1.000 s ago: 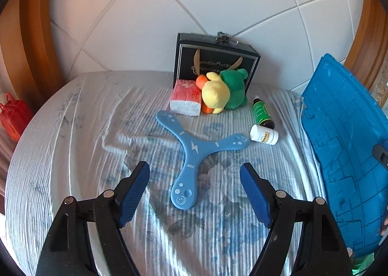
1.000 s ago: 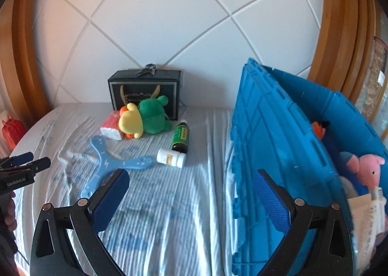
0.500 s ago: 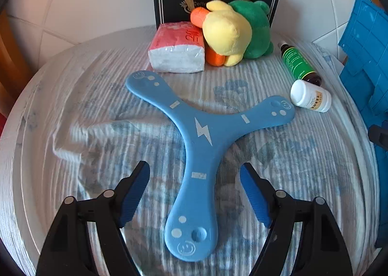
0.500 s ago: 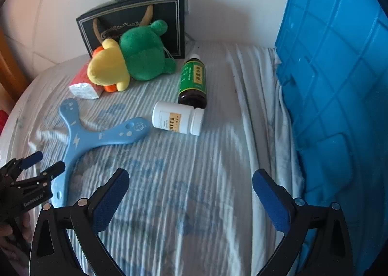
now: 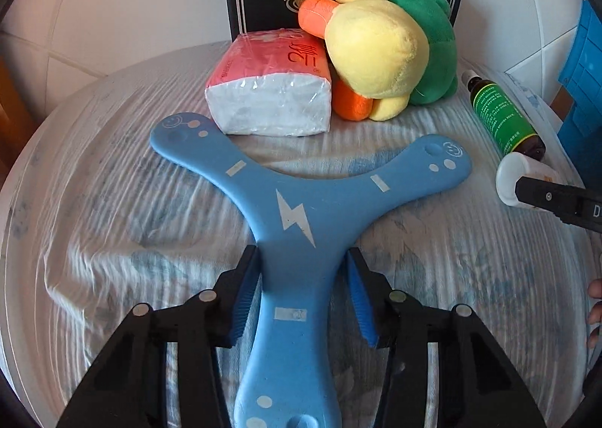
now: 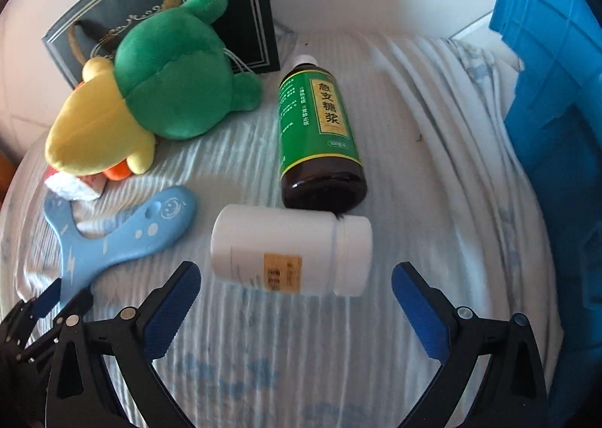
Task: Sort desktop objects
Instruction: 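Grasp the blue boomerang with the left tool while the right tool grasps the white pill bottle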
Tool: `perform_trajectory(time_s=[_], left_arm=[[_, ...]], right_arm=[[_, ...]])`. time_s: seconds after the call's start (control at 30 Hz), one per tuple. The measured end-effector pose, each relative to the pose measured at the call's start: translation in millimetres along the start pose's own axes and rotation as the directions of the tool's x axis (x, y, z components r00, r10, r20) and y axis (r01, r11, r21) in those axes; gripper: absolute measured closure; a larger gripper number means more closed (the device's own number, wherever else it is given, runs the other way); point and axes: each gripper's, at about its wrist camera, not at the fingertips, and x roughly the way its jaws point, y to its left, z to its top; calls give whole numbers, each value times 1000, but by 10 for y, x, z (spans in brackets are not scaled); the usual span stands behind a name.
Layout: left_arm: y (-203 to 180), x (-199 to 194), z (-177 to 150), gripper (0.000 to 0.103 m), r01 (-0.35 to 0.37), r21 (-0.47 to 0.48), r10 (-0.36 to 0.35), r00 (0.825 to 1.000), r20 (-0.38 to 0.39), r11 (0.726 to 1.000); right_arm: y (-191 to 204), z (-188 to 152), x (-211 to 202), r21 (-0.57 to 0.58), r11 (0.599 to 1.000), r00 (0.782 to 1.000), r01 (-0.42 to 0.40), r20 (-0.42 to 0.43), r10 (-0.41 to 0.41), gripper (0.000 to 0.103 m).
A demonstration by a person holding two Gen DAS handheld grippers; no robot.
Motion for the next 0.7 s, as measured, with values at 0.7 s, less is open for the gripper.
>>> perform_trajectory(time_s=[0.7], left_arm=[[47, -675, -124, 57, -27, -21, 29, 992, 121, 999]], right_arm=[[102, -224, -290, -48, 999, 996, -20, 86, 24, 21]])
